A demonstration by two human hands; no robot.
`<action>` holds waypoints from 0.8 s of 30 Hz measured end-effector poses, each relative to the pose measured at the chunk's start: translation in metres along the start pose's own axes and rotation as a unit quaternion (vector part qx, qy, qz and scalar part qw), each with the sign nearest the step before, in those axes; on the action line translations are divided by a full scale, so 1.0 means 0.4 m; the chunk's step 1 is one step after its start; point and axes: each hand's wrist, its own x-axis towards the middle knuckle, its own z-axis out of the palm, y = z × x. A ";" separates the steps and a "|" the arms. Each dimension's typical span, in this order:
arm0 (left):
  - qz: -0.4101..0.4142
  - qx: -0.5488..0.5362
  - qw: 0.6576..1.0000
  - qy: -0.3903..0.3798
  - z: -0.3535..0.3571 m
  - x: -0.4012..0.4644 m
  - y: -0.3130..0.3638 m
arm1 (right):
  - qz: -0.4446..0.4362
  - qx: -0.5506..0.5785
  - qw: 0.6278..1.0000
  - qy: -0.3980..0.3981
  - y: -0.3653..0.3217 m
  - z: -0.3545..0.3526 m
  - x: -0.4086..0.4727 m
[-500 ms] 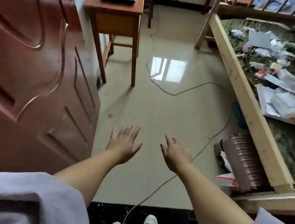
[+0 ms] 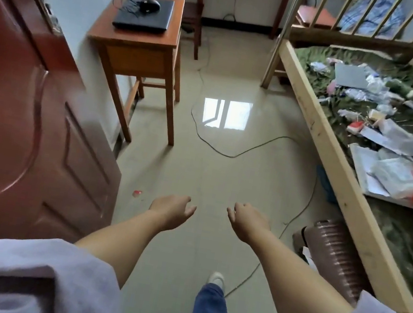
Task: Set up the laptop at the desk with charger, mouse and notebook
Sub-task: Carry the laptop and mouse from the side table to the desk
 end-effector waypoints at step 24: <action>-0.048 -0.074 0.996 0.022 -0.562 1.149 0.091 | -0.070 -0.072 0.995 -0.024 0.206 -0.552 1.172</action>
